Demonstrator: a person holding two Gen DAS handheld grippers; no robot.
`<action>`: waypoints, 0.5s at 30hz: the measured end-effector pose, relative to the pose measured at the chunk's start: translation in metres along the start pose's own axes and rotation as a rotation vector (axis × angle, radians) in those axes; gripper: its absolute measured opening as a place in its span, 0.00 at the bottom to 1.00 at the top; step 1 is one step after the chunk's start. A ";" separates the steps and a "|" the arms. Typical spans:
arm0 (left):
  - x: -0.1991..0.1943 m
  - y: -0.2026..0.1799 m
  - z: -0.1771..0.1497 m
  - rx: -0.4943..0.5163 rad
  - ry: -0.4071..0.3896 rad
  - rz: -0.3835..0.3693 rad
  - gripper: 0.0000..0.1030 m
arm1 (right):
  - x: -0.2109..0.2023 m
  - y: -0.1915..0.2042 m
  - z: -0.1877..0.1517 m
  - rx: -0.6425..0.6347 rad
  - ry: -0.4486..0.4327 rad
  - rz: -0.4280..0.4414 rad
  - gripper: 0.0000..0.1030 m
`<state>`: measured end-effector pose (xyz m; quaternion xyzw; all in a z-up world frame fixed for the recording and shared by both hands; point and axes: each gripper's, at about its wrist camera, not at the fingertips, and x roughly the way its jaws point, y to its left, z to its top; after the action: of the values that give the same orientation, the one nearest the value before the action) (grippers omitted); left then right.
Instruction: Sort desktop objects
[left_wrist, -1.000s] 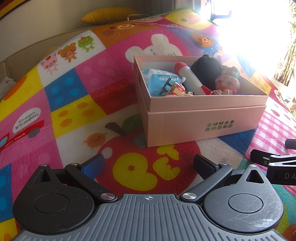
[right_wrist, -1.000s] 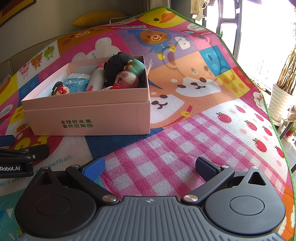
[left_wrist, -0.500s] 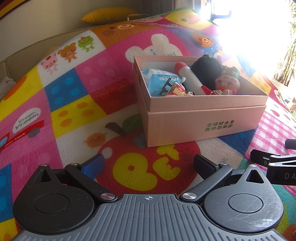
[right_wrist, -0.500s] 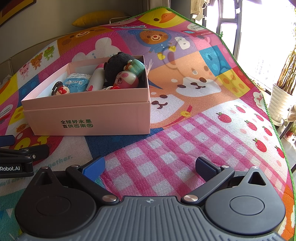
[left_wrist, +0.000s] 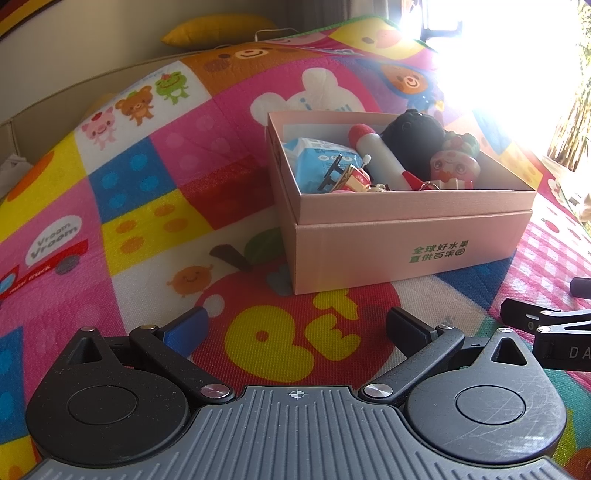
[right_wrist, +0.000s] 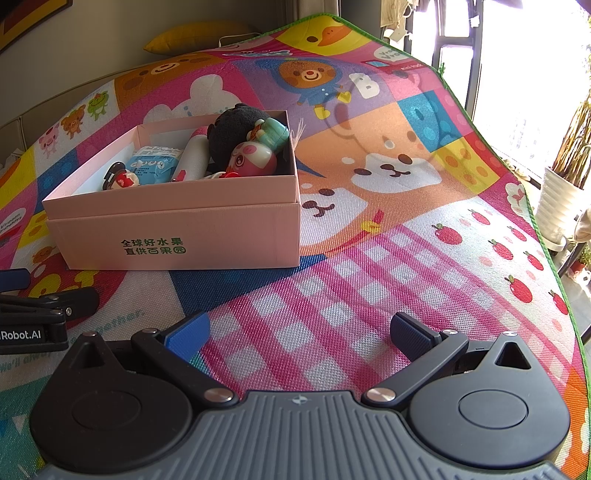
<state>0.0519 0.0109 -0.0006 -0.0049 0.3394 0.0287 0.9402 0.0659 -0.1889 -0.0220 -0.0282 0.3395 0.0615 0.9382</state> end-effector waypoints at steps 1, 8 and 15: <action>-0.001 0.001 0.000 -0.004 0.003 -0.001 1.00 | 0.000 0.000 0.000 0.000 0.000 0.000 1.00; -0.015 -0.002 -0.004 -0.010 0.085 0.008 1.00 | 0.000 0.000 0.000 0.000 0.000 0.000 1.00; -0.018 -0.001 -0.010 -0.032 0.063 0.011 1.00 | 0.000 0.000 0.000 0.001 0.000 0.001 1.00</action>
<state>0.0320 0.0088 0.0034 -0.0192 0.3681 0.0391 0.9288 0.0656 -0.1893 -0.0221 -0.0274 0.3395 0.0616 0.9382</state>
